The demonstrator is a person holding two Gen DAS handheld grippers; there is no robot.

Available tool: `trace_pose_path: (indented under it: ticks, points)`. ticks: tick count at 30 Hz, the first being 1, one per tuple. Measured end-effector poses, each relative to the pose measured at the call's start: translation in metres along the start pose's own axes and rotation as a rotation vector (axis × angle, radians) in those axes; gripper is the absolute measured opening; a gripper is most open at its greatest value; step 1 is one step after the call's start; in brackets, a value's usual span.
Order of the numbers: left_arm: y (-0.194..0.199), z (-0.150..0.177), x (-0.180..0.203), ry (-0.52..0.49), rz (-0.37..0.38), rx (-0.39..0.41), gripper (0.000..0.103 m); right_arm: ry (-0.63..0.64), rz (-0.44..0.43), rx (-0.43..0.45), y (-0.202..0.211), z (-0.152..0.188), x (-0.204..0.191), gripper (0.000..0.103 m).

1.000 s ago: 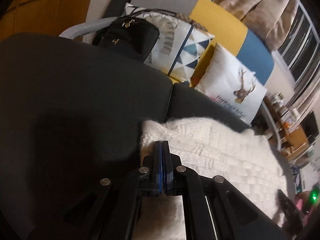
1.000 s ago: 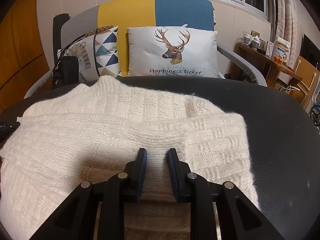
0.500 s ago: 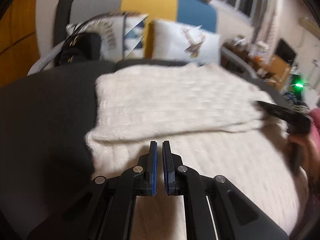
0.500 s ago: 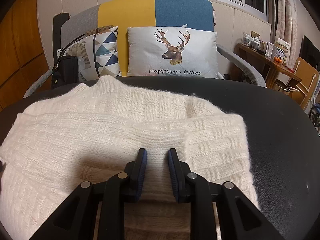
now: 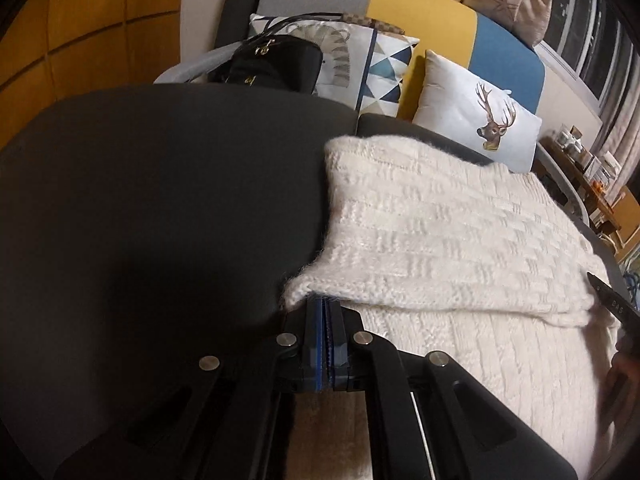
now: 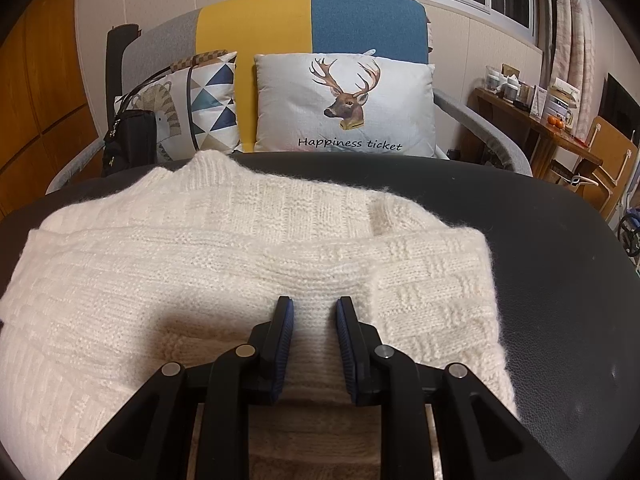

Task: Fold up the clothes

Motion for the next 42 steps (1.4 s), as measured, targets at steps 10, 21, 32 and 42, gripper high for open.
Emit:
trace_pose_path:
  ticks: [10,21,32,42]
  points:
    - [0.049,0.019,-0.028,0.154,0.107,0.079,0.007,0.002,0.000,0.002,0.000,-0.001,0.001,0.021]
    - [-0.016,-0.056,0.097,-0.212,-0.062,0.043,0.009,0.021,-0.079,0.008,0.009,-0.003,-0.002,0.024]
    - [-0.017,-0.061,0.027,0.043,0.069,0.035,0.013,0.033,-0.311,0.049,0.038,-0.011,-0.057,0.024]
    - [-0.016,-0.058,0.027,0.026,0.024,0.040,0.013,0.324,-0.345,-0.069,0.003,0.000,-0.208,0.005]
Point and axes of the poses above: each gripper's, at about its wrist camera, not at the fingertips, and y roughly against the way its jaws point, x to its right, z to its underside, the point moved 5 cm from there along -y, roughly the way its jaws point, and after that the axes turned 13 degrees about -x, right-handed, at the moved point
